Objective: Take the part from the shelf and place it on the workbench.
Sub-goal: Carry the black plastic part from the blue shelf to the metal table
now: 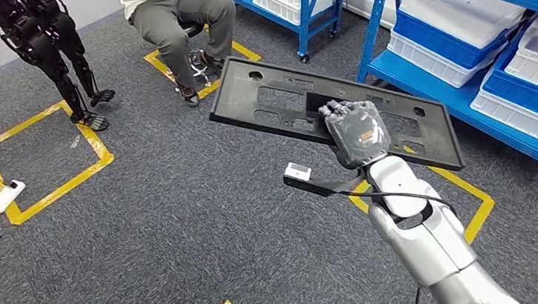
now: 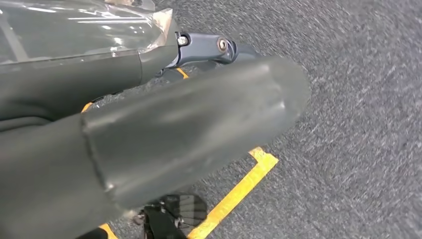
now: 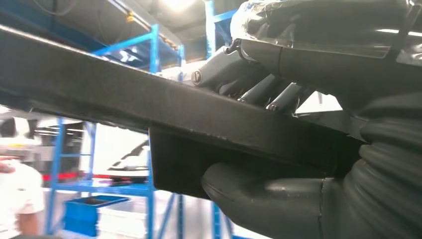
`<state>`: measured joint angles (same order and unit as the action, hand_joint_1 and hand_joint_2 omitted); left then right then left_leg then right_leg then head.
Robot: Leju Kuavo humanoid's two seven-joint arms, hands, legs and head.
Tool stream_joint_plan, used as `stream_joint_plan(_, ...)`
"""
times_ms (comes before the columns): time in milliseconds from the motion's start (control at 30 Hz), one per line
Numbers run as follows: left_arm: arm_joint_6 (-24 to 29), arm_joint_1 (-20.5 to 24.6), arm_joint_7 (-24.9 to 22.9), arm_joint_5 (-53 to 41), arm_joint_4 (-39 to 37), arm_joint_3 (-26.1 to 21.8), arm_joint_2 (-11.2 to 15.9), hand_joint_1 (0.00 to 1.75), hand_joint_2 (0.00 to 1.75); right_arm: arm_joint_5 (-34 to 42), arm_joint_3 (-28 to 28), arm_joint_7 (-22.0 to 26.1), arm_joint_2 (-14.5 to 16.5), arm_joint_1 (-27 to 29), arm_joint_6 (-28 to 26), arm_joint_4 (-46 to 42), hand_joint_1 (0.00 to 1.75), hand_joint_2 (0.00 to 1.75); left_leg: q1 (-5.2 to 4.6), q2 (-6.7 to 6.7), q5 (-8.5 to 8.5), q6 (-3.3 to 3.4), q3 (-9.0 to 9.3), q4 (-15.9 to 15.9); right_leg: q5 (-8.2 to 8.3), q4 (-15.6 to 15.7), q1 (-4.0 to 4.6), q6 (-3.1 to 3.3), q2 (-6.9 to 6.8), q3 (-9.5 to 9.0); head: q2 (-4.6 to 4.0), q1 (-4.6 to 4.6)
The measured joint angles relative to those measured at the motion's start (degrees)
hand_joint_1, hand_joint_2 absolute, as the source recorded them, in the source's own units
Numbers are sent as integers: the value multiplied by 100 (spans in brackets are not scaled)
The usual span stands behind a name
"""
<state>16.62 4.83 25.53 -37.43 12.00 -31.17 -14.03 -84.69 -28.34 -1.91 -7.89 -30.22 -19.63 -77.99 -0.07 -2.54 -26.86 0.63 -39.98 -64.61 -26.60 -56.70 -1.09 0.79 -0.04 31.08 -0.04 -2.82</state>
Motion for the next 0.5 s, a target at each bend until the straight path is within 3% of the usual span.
stream_joint_plan(67,-13,4,1,0,0,0,2,0,0,-15,0,-4,6,-3,0,0,173,175,96,132,-274,-97,-365,-697,-11,1,-3,24,-150,-11,0,-20)
stream_joint_plan(100,-19,3,2,0,0,0,2,0,0,-22,-1,-6,9,-3,0,0,173,175,152,154,-286,-146,-460,-848,-22,0,-12,16,-225,-14,0,-24)
stream_joint_plan(133,-26,2,2,0,0,0,4,0,0,-27,-2,-8,11,-2,0,0,173,175,211,186,-203,-198,-445,-795,-36,-4,-30,-7,-300,-21,0,-25)
stream_joint_plan(167,-30,2,2,-1,0,0,8,0,0,-35,-2,-10,13,-2,0,0,173,175,268,246,-43,-251,-308,-531,-58,-12,-54,-42,-371,-34,0,-25)
stream_joint_plan(233,-37,11,4,-6,1,-1,3,0,0,-53,4,-21,10,-6,0,-3,173,175,342,533,256,-352,107,189,-133,-67,-56,-160,-493,-44,0,-41)
stream_joint_plan(267,-41,21,6,-13,1,-2,-5,0,0,-64,11,-26,6,-9,0,-6,173,175,344,634,323,-354,239,418,-171,-90,-31,-224,-548,-46,0,-25)
stream_joint_plan(300,-45,28,8,-20,2,-3,-14,0,0,-74,17,-32,3,-12,-1,-11,173,175,319,686,336,-326,294,523,-198,-100,1,-290,-601,-62,0,-1)
stream_joint_plan(367,-50,34,10,-31,2,-3,-21,0,0,-97,20,-39,11,-13,-1,-19,173,175,232,561,322,-189,267,529,-209,-58,10,-399,-713,-130,0,52)
stream_joint_plan(400,-50,28,10,-30,3,-3,-18,0,0,-107,17,-42,15,-9,-1,-21,173,175,208,493,334,-123,267,547,-229,-59,-17,-438,-686,-149,0,61)
stream_joint_plan(467,-47,26,12,-28,8,-13,-12,0,0,-113,15,-46,14,3,-1,-28,173,175,196,362,364,-3,274,582,-406,-344,-69,-434,-421,-11,0,79)
stream_joint_plan(500,-47,29,12,-29,11,-18,-10,0,0,-113,16,-48,6,15,-2,-31,173,175,195,293,371,45,278,593,-562,-687,-83,-400,-237,164,0,91)
